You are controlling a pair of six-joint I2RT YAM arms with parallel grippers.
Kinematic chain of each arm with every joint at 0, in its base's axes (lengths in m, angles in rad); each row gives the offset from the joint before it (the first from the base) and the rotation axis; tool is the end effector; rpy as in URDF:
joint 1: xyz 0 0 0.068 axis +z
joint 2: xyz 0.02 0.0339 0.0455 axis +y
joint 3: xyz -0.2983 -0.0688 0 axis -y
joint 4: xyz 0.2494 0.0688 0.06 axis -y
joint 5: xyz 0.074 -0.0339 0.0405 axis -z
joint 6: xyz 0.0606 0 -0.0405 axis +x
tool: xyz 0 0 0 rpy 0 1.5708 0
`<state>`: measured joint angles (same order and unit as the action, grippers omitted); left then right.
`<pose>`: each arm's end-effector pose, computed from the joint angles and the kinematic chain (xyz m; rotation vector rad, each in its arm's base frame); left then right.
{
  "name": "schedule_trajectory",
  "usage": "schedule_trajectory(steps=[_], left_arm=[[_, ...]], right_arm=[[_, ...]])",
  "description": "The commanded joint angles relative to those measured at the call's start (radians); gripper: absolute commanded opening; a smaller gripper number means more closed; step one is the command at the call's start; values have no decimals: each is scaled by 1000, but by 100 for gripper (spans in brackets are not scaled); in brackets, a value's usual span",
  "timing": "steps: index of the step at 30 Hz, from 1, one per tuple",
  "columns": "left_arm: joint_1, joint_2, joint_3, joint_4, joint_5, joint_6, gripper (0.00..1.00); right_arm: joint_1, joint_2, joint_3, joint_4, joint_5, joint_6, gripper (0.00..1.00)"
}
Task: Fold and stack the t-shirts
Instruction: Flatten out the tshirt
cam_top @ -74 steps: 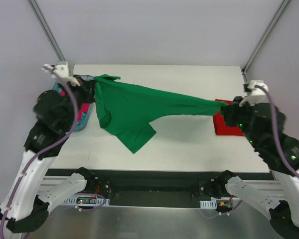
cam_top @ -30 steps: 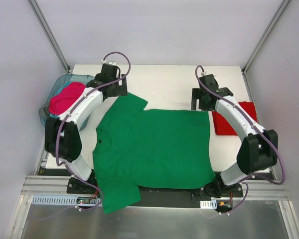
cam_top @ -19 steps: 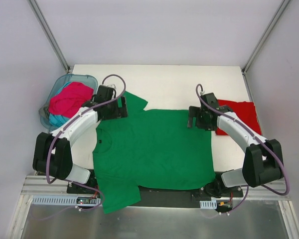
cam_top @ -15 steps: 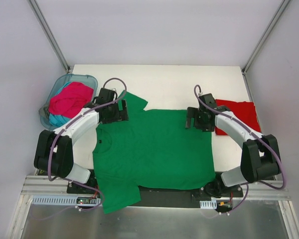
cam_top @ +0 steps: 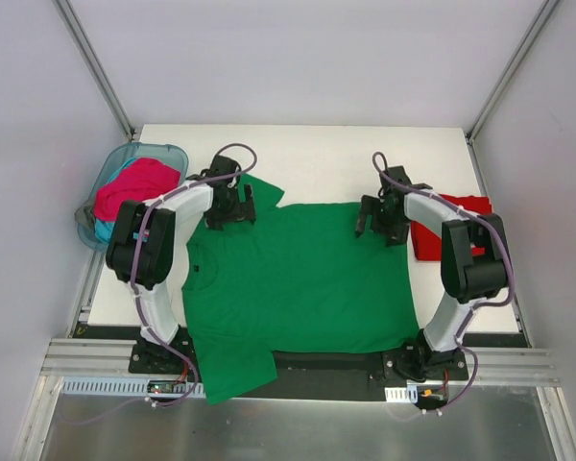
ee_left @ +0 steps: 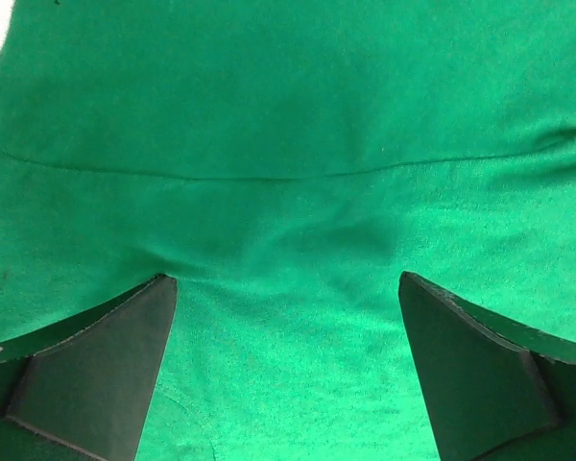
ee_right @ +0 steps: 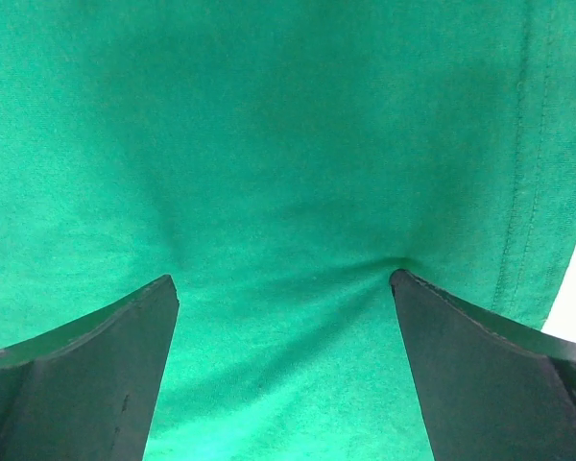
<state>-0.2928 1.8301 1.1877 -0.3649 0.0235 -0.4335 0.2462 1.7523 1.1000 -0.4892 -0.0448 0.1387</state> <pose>0.3864 -0.1180 0.1867 -0.1744 2.6014 -0.2967 0.3528 0.0915 0.1809 -0.1596 2.7188 0.1734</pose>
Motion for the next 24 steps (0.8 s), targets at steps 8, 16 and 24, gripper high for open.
schedule_trajectory(steps=[8,16,24], left_arm=[[63,323,484,-163,39,50,99],[119,537,846,-235,150,75,99],[139,636,1042,-243,193,76,99]], right_arm=[[-81,295,400,-121,-78,-14,96],[-114,489,711,-229,-84,-59,96],[-128,605,914,-262,-86,-109,96]])
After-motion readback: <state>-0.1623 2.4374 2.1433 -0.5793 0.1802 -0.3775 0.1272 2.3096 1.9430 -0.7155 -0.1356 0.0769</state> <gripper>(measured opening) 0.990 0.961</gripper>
